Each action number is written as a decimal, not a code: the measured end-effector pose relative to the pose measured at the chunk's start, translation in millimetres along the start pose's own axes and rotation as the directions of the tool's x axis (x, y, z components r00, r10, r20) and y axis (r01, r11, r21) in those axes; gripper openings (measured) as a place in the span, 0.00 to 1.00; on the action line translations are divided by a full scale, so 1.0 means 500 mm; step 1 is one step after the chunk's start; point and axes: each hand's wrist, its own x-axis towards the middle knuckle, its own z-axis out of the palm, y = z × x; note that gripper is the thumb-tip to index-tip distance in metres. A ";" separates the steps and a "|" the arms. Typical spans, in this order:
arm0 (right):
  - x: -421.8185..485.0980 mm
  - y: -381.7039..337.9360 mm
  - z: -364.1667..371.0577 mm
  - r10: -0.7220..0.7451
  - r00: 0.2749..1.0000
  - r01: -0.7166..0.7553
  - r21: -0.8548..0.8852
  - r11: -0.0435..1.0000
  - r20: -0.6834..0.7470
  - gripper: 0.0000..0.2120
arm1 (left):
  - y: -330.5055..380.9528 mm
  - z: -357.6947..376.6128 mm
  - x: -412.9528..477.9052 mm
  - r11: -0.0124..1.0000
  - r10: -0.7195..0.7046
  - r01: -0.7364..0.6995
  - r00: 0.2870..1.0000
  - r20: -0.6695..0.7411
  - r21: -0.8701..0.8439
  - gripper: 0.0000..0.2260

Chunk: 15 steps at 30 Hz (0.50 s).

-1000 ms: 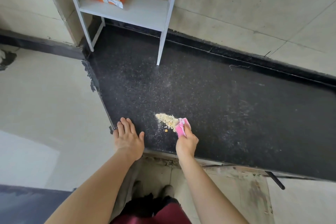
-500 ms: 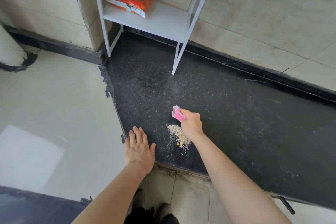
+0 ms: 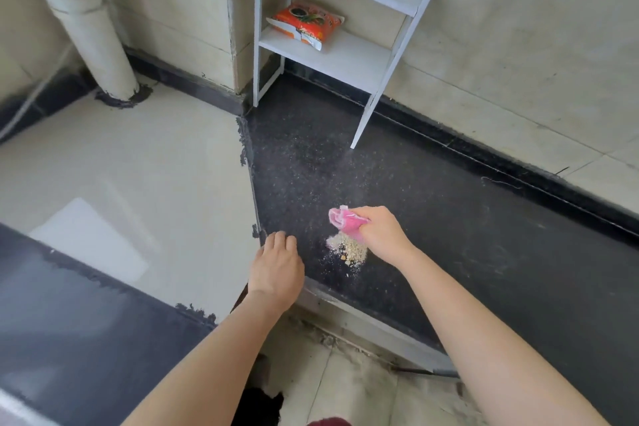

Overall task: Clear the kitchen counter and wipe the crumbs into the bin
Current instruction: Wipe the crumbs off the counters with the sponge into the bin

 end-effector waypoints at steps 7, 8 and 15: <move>-0.159 0.044 0.052 0.225 0.973 -0.228 0.365 0.903 0.052 0.22 | 0.028 0.012 -0.217 0.993 -0.092 0.075 0.974 -0.209 -0.090 0.17; -0.200 0.056 0.069 0.193 0.978 -0.209 0.358 0.910 0.081 0.23 | 0.036 0.026 -0.272 0.988 -0.137 0.116 0.964 -0.229 -0.102 0.18; -0.444 0.105 0.197 0.093 0.952 -0.190 0.325 0.927 0.291 0.19 | 0.083 0.121 -0.614 0.911 -0.411 0.369 0.853 -0.322 -0.185 0.15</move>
